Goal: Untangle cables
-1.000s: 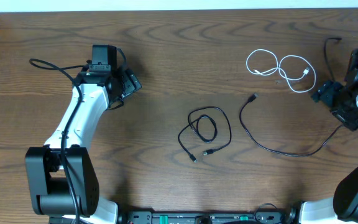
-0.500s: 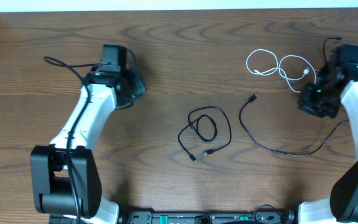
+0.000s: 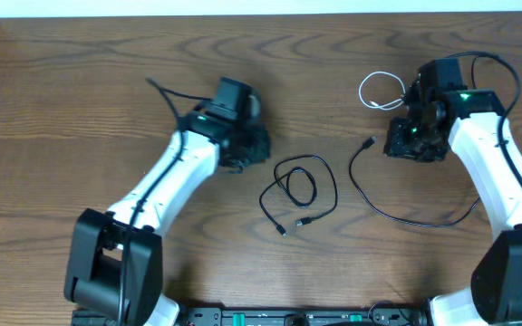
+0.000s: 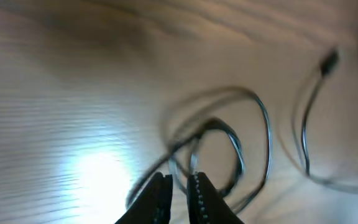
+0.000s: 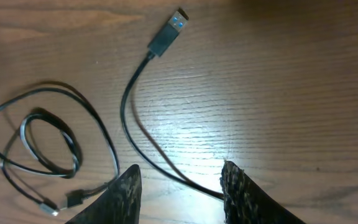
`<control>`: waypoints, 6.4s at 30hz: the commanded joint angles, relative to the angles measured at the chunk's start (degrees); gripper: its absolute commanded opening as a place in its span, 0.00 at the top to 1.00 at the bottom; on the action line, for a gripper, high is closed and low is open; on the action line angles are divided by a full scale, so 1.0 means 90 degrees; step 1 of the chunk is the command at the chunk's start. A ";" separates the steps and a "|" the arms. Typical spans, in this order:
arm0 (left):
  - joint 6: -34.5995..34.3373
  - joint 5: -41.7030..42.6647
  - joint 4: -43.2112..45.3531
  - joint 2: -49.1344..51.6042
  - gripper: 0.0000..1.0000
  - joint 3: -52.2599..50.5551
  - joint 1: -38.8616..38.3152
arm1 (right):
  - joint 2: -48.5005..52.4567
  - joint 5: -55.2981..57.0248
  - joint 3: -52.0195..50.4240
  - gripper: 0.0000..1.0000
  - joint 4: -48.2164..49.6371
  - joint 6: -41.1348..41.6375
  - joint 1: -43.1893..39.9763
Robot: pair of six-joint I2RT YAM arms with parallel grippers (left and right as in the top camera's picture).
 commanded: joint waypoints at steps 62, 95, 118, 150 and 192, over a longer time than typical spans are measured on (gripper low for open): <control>0.0831 -0.1882 0.1258 -0.1088 0.93 0.0002 -0.1617 | 0.0180 -0.4274 0.0029 0.52 0.0078 -0.2705 -0.0002; 0.0758 -0.1702 -0.0449 -0.1494 0.47 -0.0002 0.1719 | 0.0556 0.0245 0.0027 0.54 0.1421 -0.0262 0.3240; 0.0760 -0.1705 -0.0680 -0.1494 0.32 -0.0002 0.1787 | 0.2028 0.1290 0.0092 0.64 0.1559 -0.0148 0.3978; 0.0758 -0.1702 -0.0680 -0.1494 0.02 -0.0002 0.1787 | 0.0362 0.1768 0.3121 0.99 0.1401 -0.1314 0.3687; 0.0758 -0.1702 -0.0680 -0.1494 0.02 -0.0002 0.1787 | 0.0964 0.0384 0.1253 0.56 0.1290 -0.0857 0.2144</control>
